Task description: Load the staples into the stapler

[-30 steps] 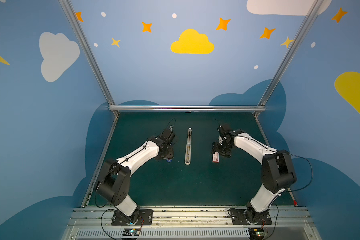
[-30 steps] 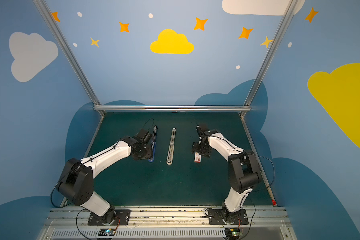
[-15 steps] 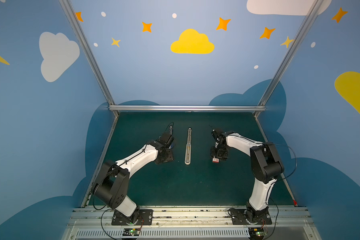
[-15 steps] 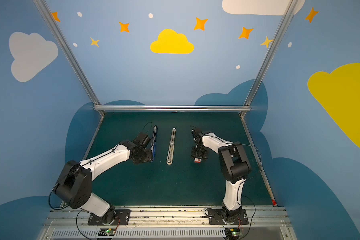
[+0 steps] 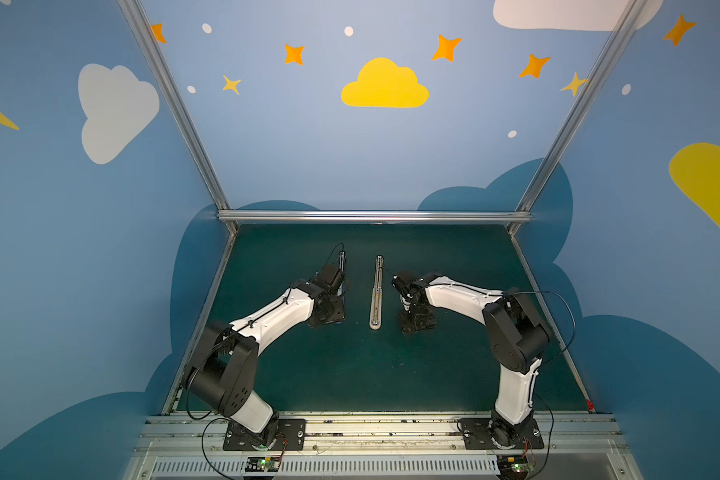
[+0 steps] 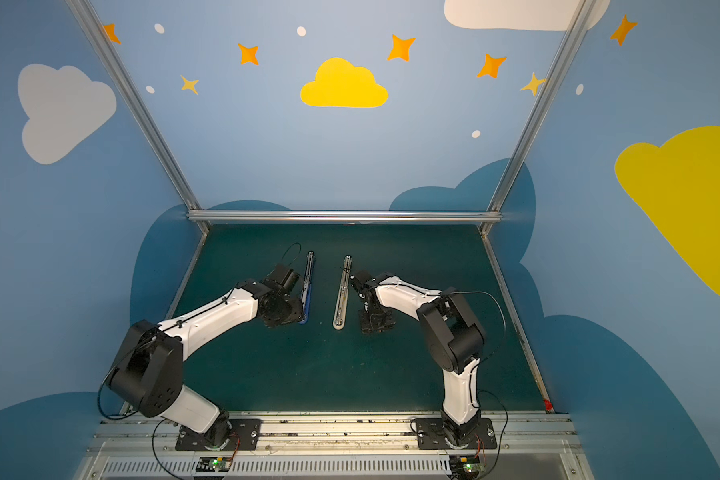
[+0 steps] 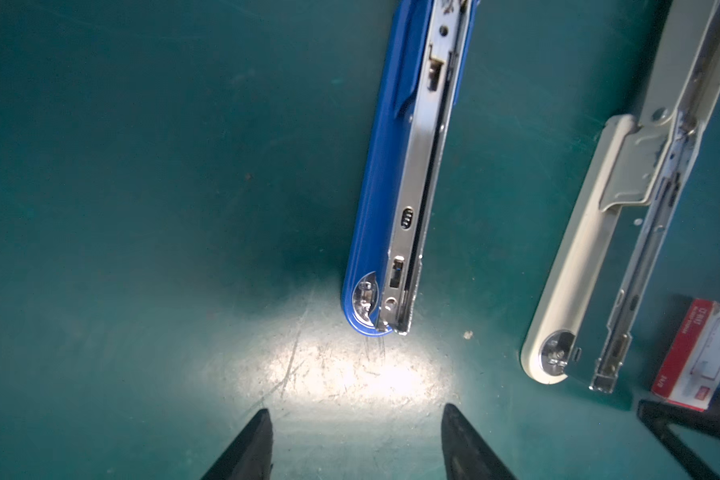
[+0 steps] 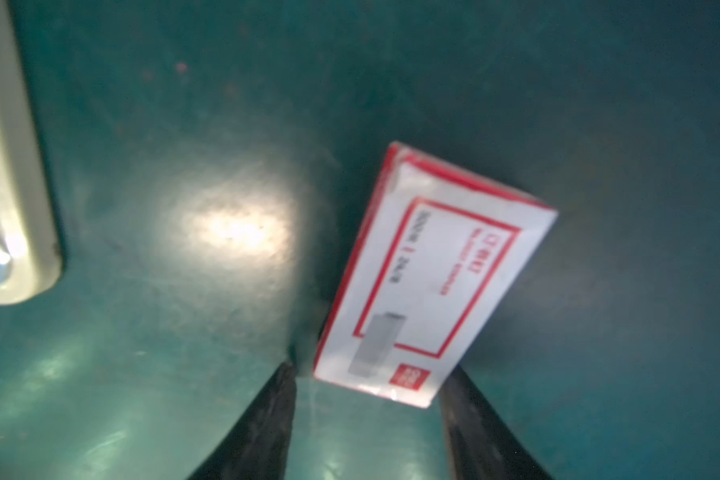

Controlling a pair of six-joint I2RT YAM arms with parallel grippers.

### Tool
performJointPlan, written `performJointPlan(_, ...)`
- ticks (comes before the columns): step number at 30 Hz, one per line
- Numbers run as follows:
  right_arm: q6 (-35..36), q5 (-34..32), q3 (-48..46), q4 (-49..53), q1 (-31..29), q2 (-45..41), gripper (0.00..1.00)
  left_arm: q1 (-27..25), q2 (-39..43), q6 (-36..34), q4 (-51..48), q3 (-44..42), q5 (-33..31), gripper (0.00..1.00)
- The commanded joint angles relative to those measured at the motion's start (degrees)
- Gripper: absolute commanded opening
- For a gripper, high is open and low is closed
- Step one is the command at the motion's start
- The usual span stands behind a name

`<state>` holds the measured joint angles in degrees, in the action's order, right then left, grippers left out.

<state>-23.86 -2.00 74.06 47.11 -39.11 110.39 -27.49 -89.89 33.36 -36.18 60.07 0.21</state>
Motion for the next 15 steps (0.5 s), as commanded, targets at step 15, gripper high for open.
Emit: performJointPlan(15, 3.35, 3.97, 1.57, -1.05, -1.12, 0.91, 0.4, 1.35, 3.38, -1.66, 0.41, -0.75, 4.65, 0.64)
